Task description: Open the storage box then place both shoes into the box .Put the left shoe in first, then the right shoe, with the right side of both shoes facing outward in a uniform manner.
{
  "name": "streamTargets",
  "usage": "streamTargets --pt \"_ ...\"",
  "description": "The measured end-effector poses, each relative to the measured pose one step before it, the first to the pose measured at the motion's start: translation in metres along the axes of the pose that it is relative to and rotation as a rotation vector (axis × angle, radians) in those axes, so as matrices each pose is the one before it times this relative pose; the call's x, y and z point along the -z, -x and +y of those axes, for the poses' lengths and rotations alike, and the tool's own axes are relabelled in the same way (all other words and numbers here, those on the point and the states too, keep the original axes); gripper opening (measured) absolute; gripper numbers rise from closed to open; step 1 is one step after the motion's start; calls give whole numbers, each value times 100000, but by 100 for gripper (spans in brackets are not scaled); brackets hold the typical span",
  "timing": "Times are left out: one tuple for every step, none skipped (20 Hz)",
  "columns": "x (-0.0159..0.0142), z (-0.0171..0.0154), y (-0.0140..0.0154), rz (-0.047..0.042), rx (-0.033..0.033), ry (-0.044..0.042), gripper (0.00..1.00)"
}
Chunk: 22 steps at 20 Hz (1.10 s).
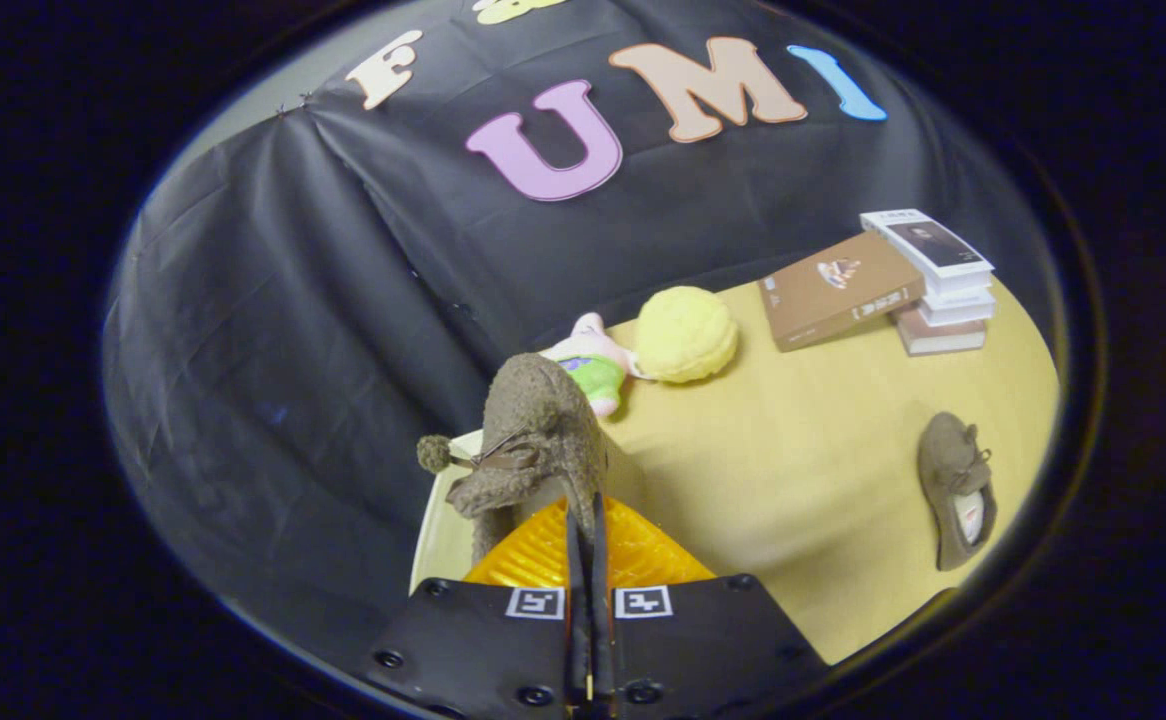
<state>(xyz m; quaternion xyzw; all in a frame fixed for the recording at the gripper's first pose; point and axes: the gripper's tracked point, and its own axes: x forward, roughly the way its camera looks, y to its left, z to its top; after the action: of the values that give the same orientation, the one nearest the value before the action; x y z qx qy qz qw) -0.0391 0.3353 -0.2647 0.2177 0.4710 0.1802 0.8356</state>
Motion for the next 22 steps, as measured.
streamTargets --pt "584 1098 -836 1303 -653 -628 5" --pt "711 895 -840 1453 -247 -458 5" --pt "780 667 -943 1702 518 -519 5" --pt "936 548 -1063 2165 604 -41 5" --pt "765 376 -1015 1210 1267 -424 5" --pt "718 187 -1085 1476 1330 285 5" --pt "672 171 -1091 742 2008 210 5" --pt "588 37 -866 1221 1845 -145 5" --pt "736 -29 -1040 1601 1987 -801 5" --pt "532 59 -862 1238 1229 -1122 5" --pt "638 58 -907 1877 1334 -995 5" --pt "378 146 -732 1259 1258 -1027 5" --pt "410 42 -698 1481 1591 -520 5" --pt "382 102 -578 1181 990 -501 5" --pt "399 32 -455 802 1296 -107 5" --pt "442 -39 -341 1081 1025 106 5" --pt "660 90 -536 2310 710 -347 5" --pt "492 66 -441 2277 262 -233 5" --pt "286 -14 -349 1049 19 -46 5" --pt "352 182 -351 1513 -974 -82 5" --pt "155 156 111 1648 -953 116 10" --pt "205 143 -371 375 -94 684 10"
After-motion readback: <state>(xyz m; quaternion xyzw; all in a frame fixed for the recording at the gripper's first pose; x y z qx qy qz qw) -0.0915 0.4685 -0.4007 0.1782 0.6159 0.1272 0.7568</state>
